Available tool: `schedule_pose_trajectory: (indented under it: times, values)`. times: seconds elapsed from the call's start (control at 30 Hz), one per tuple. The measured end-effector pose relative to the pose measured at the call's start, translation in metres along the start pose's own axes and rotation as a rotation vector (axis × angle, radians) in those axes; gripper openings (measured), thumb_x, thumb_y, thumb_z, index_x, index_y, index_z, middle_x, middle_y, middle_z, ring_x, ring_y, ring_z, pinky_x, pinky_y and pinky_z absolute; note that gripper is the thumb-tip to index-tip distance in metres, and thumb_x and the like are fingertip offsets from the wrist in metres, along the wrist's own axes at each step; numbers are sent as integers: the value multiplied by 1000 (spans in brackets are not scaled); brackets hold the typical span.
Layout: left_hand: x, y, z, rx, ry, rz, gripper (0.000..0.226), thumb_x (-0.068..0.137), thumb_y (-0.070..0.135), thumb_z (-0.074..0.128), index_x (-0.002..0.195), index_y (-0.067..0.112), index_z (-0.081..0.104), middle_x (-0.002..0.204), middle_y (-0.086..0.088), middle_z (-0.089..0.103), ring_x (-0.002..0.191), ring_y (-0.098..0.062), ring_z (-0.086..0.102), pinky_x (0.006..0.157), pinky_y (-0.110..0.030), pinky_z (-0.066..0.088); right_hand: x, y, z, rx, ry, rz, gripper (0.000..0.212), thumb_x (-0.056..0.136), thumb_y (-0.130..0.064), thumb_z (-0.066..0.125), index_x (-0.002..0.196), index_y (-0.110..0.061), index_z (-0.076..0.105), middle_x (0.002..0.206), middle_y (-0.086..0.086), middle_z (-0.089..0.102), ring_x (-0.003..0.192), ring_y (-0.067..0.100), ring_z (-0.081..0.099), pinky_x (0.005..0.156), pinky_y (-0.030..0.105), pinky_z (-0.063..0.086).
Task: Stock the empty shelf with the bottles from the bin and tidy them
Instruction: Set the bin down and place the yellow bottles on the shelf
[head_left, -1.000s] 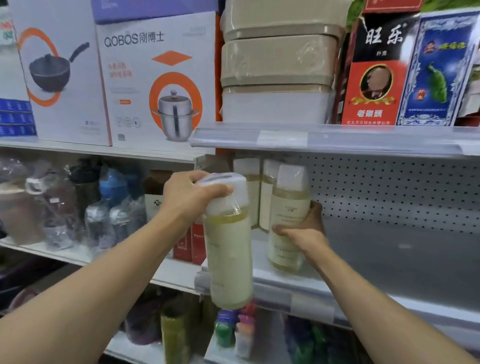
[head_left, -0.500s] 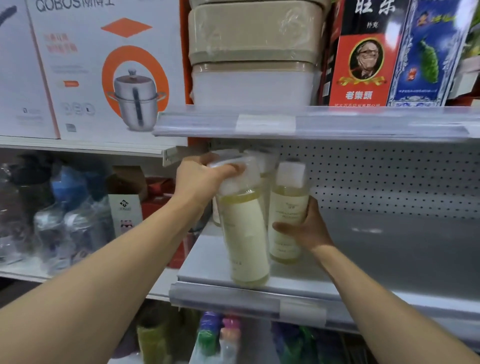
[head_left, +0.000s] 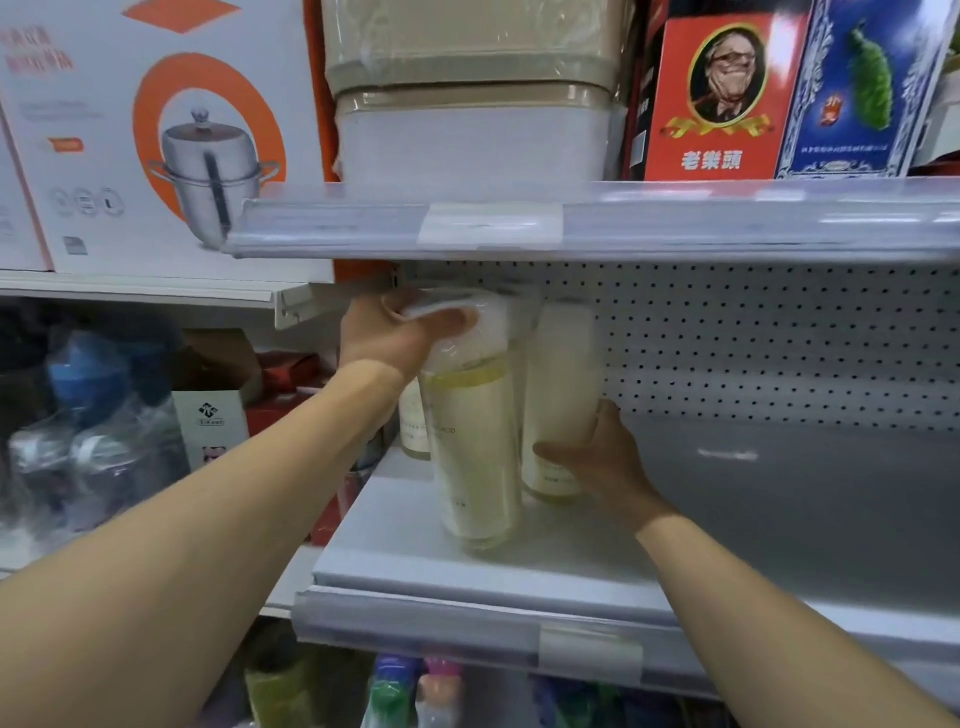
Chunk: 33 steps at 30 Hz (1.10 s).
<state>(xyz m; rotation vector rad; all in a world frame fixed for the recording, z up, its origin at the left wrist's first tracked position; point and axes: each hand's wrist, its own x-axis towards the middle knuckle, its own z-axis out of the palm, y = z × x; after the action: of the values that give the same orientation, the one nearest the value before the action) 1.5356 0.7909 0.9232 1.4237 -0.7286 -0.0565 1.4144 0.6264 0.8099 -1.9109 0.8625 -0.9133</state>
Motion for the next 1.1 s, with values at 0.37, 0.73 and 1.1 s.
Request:
schedule_pose_trajectory:
  times: [0.37,0.73,1.1]
  values:
    - [20,-19,20,1,-98,100,46,68,16,83,111,10,67,105,0,71,97,-17,68,86,-34,55,52,11,8,6,43,53,68,68,-17,84,123,-8,45,124,8,59,115,27,58,86,33,49]
    - [26,-27,39,-4,-108,52,52,65,18,84,112,7,66,104,-2,71,96,-20,68,93,-43,52,85,19,19,-42,77,66,70,75,-17,79,129,-2,38,131,16,50,120,32,50,93,39,45]
    - [22,-19,62,65,-99,41,57,57,32,87,107,13,68,103,2,71,94,-17,67,88,-37,55,53,-6,-10,281,-48,60,56,81,5,54,132,-14,43,122,6,48,106,19,50,76,25,42]
